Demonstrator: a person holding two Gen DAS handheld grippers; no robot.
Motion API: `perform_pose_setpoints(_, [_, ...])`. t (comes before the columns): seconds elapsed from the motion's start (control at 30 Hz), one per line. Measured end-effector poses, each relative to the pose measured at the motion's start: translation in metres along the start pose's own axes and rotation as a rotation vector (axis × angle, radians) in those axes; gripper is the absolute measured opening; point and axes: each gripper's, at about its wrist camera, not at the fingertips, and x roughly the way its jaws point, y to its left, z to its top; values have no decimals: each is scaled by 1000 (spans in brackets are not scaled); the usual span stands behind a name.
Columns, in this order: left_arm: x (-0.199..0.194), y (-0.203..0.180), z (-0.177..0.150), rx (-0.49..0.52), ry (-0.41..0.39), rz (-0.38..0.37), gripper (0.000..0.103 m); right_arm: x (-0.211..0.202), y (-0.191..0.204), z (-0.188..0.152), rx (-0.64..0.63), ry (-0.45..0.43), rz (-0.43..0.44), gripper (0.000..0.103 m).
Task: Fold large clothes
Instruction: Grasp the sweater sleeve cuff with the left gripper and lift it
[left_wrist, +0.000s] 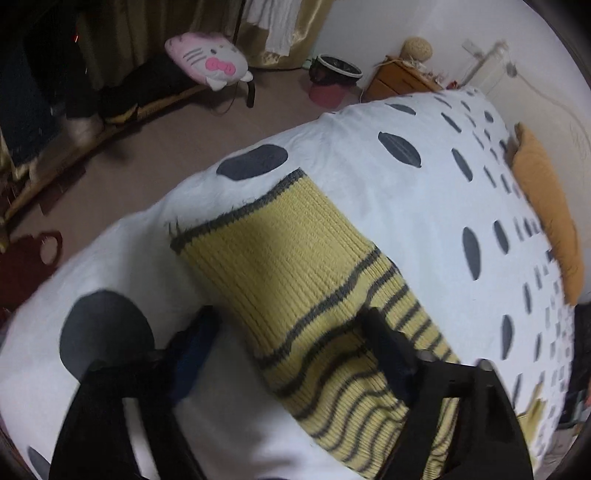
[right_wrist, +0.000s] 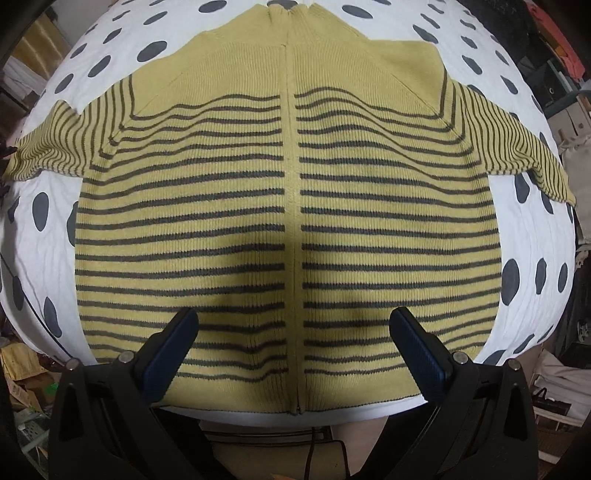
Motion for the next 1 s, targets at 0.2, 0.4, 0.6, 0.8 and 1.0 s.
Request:
perform_pose_setpoints(0.2, [-6, -6, -2, -24, -17, -78, 11, 11, -1, 16, -7, -55, 12, 102])
perform_pose_setpoints(0.4, [-71, -38, -17, 42, -162, -179, 9, 38, -18, 43, 84, -46, 79, 101])
perform_pose_setpoints(0.6, [-145, -163, -78, 259, -235, -403, 8, 39, -52, 65, 165, -108, 141, 101])
perform_pose_setpoints(0.8, [-157, -333, -212, 461, -111, -643, 8, 29, -119, 69, 300, -189, 150, 101])
perform_pose_setpoints(1.0, [-107, -468, -390, 670, 136, -724, 9, 32, -192, 66, 443, -245, 219, 101])
